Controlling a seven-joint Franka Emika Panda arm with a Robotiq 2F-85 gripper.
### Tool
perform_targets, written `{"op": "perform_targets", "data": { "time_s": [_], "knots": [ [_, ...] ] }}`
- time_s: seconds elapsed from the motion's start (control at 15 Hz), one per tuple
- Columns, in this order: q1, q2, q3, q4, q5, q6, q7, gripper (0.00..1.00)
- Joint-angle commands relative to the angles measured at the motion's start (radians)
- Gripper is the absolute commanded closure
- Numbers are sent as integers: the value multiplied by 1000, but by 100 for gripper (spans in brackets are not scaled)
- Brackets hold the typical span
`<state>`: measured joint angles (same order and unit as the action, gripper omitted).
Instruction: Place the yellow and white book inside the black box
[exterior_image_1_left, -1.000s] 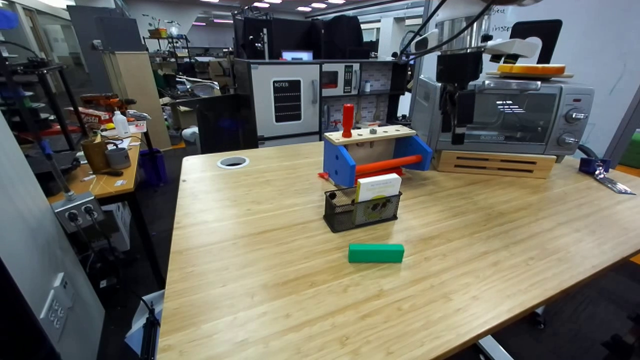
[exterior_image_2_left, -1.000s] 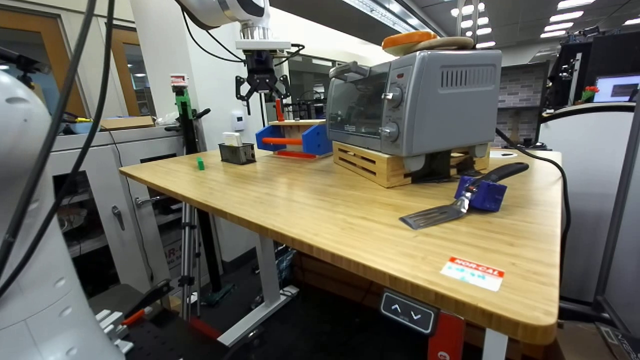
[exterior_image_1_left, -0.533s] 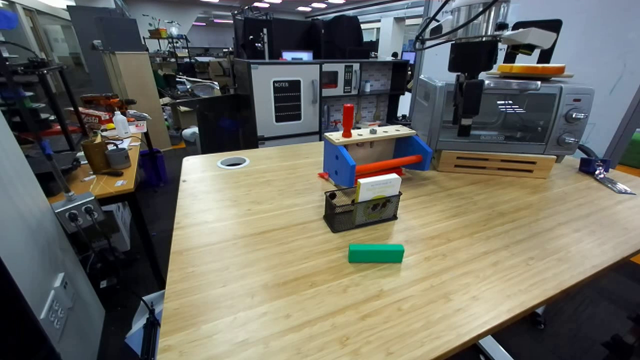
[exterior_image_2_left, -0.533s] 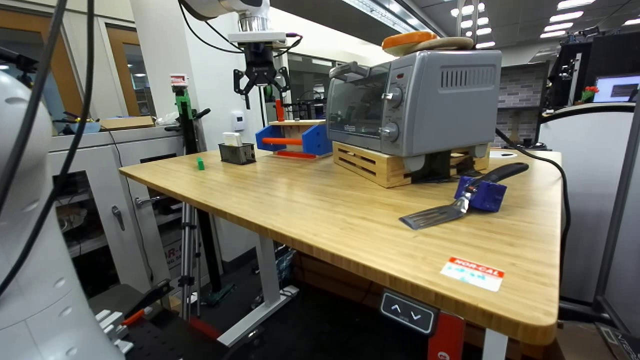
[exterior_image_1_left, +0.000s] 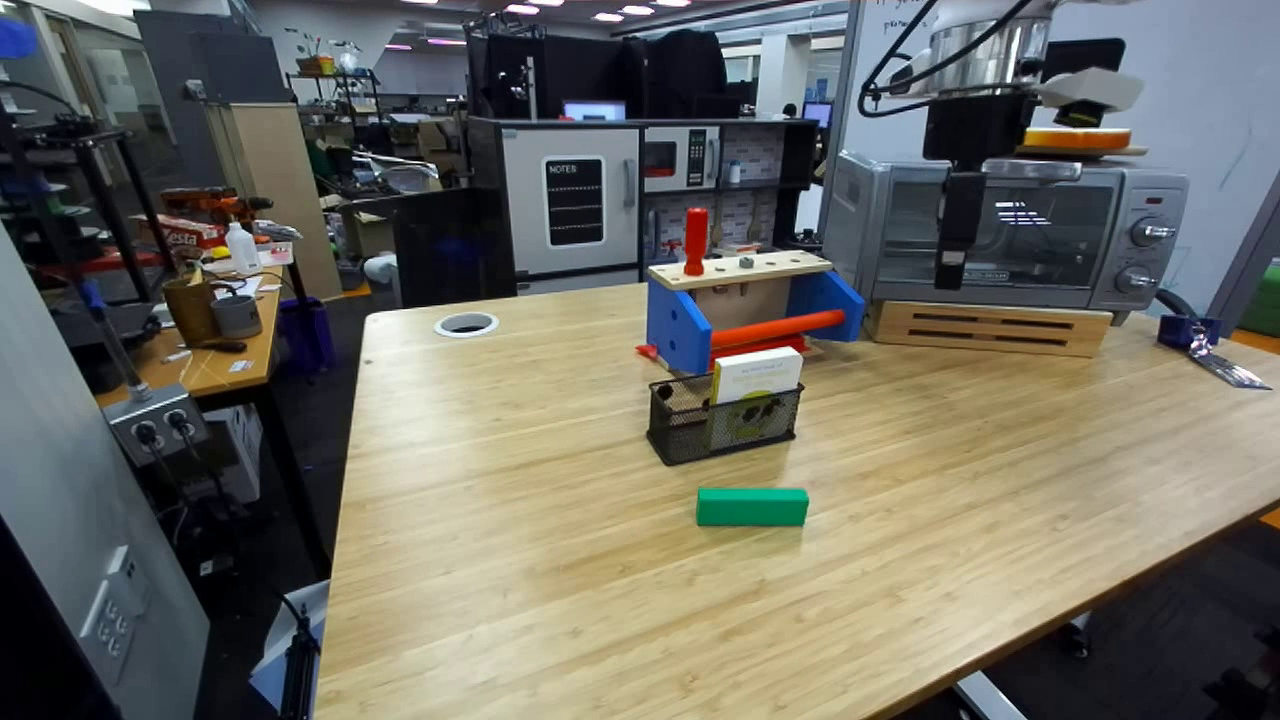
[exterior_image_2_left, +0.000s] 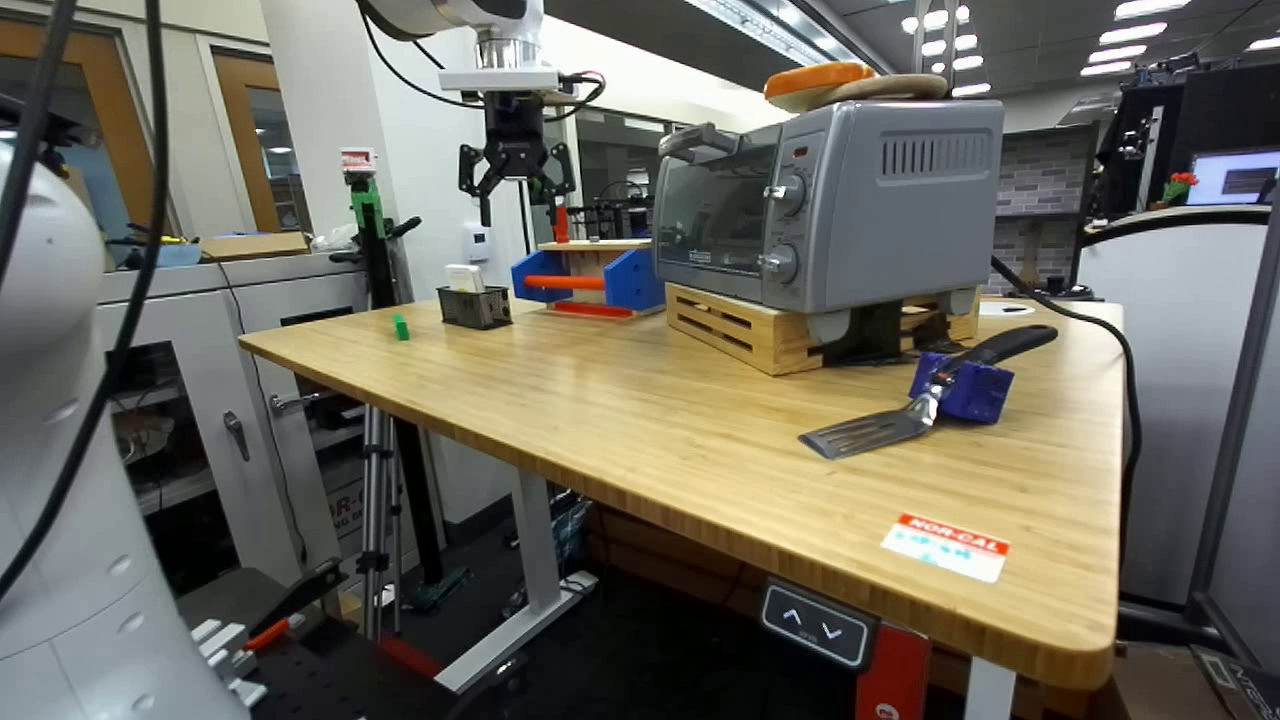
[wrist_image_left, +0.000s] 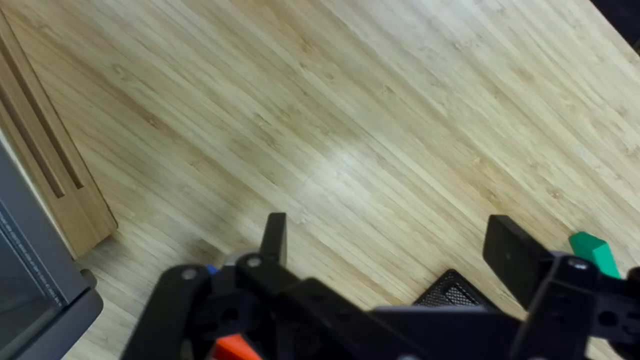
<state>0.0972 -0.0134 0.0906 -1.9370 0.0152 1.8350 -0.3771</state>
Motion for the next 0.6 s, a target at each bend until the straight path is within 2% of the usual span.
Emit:
{"op": "perform_targets", "data": {
  "time_s": [0.0,0.33,0.4,0.53],
  "knots": [
    [1,-64,0,-70,56,60,26,0],
    [18,-136,7,-148,102,110,42,0],
    [17,-94,5,-94,81,60,26,0],
    [22,-116,5,-119,83,74,36,0]
  ]
}}
